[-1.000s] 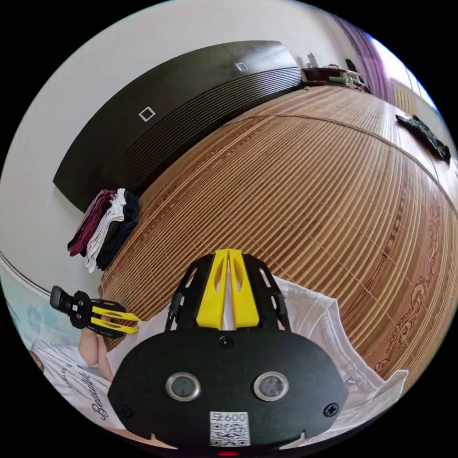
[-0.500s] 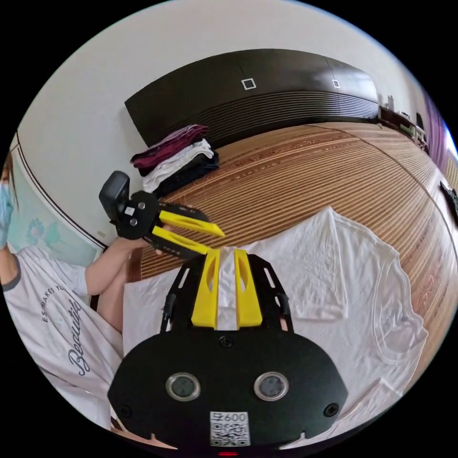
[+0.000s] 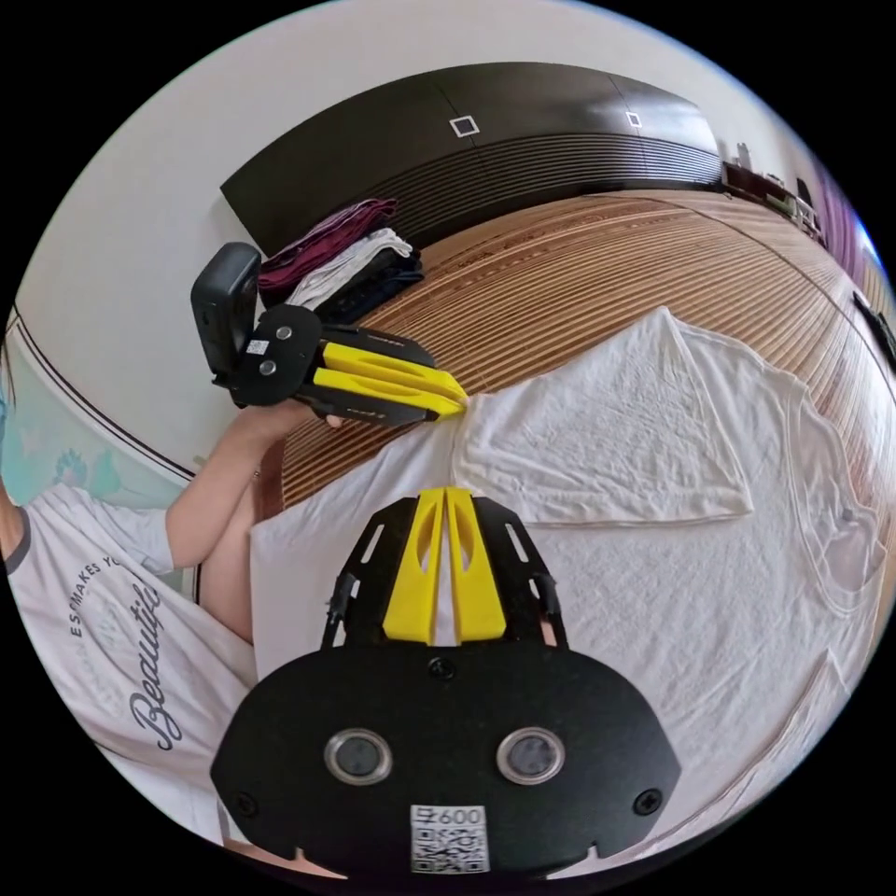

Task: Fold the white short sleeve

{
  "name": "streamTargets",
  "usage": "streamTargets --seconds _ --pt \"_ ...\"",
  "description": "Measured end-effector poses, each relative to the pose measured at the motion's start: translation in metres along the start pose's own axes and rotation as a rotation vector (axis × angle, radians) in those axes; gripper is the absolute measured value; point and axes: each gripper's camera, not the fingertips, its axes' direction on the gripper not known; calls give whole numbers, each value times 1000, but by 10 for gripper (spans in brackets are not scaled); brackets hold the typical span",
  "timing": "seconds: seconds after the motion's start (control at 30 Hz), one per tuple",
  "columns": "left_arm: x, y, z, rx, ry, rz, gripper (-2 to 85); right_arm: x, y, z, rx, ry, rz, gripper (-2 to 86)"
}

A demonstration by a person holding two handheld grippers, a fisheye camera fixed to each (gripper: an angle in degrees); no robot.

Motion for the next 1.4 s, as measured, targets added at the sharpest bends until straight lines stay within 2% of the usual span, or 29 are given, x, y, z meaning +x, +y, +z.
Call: streamTargets --seconds 0.2,0.3,0.4,0.47,0.57,0.73,0.83,0.9,0.97,1.03,1.07,1.2,1.23,1.3,1.4 --pt "-36 -5 -31 18 62 -62 22 4 16 8 29 -23 30 -8" --pt "-67 -4 -47 39 145 -157 21 -2 23 14 37 16 14 -8" --pt "-111 4 -60 77 305 -326 20 -11 30 18 51 60 -13 -8" --pt "-146 17 -61 125 478 -492 18 -13 34 20 51 74 -20 -8" --pt "-169 22 -61 117 579 -587 17 -15 38 22 55 86 -22 -8" --pt "-187 16 -74 87 609 -621 12 -17 44 24 61 116 -27 -8" --pt "-203 30 -92 120 558 -725 7 -19 47 25 58 138 -39 -8" --pt "-212 41 -110 211 526 -784 6 -20 48 26 57 152 -47 -8" --pt "-209 39 -124 385 602 -777 4 -19 50 24 59 156 -52 -8" --pt "-202 20 -116 300 662 -760 3 -20 52 22 69 165 -60 -8" --pt "-193 8 -112 231 623 -737 2 -23 54 21 78 187 -76 -8" --pt "-171 -21 -108 170 620 -682 2 -32 54 19 73 263 -118 -8" --pt "-164 -29 -103 69 538 -659 2 -32 54 17 75 270 -122 -8" --pt "-158 -34 -110 81 514 -654 2 -27 52 10 81 259 -99 -8" --pt "-149 -38 -112 82 494 -657 2 -14 47 -37 278 15 18 -8"
